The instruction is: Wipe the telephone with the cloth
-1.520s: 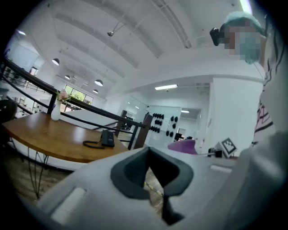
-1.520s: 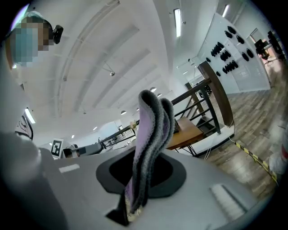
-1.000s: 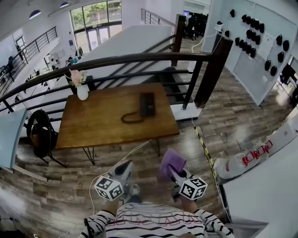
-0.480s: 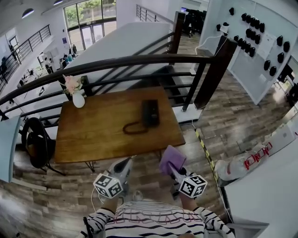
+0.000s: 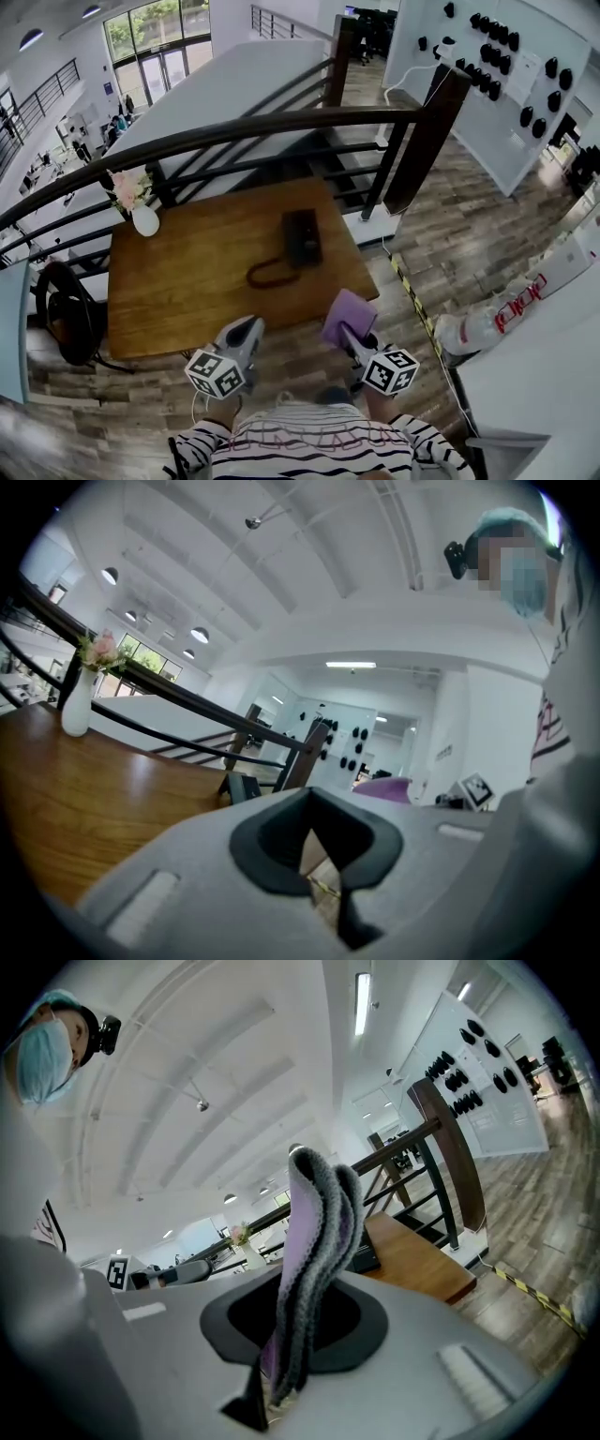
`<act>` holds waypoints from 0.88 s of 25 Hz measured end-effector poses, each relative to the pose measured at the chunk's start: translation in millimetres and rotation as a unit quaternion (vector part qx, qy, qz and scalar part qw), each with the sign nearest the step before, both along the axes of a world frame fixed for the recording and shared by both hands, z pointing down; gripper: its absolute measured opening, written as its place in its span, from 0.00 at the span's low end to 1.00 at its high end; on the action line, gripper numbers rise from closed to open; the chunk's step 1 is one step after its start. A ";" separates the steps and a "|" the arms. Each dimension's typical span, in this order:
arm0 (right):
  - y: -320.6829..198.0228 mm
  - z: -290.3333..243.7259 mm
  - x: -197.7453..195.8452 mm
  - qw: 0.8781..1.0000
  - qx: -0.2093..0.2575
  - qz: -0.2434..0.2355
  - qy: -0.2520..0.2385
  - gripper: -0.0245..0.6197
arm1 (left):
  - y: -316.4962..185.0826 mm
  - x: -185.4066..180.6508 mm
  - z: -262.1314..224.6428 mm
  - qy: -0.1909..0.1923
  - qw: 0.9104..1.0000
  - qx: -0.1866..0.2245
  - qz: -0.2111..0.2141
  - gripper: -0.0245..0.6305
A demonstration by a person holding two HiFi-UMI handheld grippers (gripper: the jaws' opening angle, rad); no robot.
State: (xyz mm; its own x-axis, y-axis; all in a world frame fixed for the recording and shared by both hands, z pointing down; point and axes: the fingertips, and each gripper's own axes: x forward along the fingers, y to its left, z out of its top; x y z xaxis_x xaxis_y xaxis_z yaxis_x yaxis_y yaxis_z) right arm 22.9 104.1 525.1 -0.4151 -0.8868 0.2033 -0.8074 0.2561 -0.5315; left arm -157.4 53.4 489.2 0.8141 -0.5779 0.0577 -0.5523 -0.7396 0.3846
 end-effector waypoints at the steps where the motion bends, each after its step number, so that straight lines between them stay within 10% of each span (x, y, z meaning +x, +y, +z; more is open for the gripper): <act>1: -4.9 1.6 3.3 1.000 -0.003 0.001 0.001 0.12 | -4.1 2.6 1.8 0.000 1.000 -0.003 0.001 0.04; 22: -174.9 13.0 100.4 0.992 -0.002 -0.129 -0.004 0.12 | -120.2 102.7 7.9 -0.005 0.993 0.000 -0.115 0.03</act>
State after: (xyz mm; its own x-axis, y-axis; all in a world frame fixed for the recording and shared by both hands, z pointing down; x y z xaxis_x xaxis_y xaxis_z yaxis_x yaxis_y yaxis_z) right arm 123.3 -70.7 538.1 -0.6290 -0.7506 0.2024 -0.7116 0.4510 -0.5388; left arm -54.6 -66.8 497.1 0.6596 -0.7488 0.0648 -0.7108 -0.5935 0.3775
